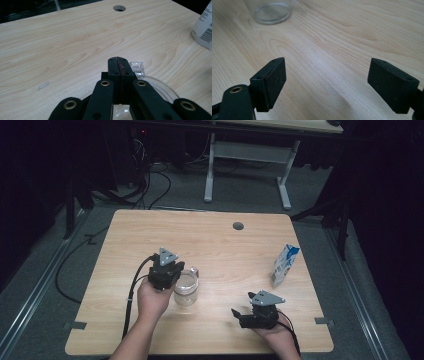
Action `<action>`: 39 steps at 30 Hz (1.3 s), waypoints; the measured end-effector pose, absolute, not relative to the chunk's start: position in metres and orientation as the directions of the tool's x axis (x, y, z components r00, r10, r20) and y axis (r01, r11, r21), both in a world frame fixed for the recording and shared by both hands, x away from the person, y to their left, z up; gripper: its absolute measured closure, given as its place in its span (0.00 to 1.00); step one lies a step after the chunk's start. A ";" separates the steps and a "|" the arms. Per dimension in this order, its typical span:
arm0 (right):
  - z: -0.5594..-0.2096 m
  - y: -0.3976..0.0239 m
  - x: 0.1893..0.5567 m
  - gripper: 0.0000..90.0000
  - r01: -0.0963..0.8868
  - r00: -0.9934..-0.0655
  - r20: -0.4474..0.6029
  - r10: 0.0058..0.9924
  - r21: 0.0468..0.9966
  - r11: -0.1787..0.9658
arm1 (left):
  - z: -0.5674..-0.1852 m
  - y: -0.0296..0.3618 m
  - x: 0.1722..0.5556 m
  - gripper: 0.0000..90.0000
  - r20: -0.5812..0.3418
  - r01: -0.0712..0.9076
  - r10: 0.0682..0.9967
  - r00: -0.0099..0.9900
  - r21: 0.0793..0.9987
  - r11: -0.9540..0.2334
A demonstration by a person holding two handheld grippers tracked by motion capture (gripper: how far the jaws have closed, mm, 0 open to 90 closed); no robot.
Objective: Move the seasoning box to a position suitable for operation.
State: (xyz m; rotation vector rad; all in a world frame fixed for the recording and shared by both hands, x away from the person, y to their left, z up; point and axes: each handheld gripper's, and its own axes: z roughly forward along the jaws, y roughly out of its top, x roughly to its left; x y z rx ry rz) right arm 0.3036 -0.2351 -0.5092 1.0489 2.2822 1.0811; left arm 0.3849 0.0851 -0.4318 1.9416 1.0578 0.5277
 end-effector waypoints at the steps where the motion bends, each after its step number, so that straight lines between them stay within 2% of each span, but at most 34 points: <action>1: -0.510 -0.235 0.304 0.17 0.459 -0.635 -0.041 0.771 0.783 0.419 | -0.432 0.089 0.383 1.00 -0.037 0.477 0.833 0.551 0.833 -0.279; 9: -0.512 -0.236 0.305 0.20 0.474 -0.632 -0.019 0.775 0.781 0.406 | -0.451 0.124 0.372 1.00 -0.061 0.465 0.853 0.518 0.857 -0.222; 13: -0.512 -0.237 0.306 0.20 0.485 -0.624 -0.011 0.781 0.779 0.398 | -0.467 0.130 0.367 1.00 -0.081 0.468 0.847 0.525 0.859 -0.207; 22: -0.515 -0.240 0.307 0.18 0.502 -0.609 0.005 0.793 0.777 0.381 | -0.489 0.135 0.358 1.00 -0.112 0.438 0.821 0.560 0.881 -0.179; 32: -0.514 -0.242 0.309 0.17 0.527 -0.592 0.053 0.804 0.780 0.337 | -0.494 0.132 0.352 1.00 -0.090 0.418 0.810 0.580 0.886 -0.201; 39: -0.514 -0.244 0.306 0.28 0.533 -0.578 0.060 0.814 0.783 0.320 | -0.495 0.128 0.348 1.00 -0.078 0.407 0.804 0.589 0.889 -0.212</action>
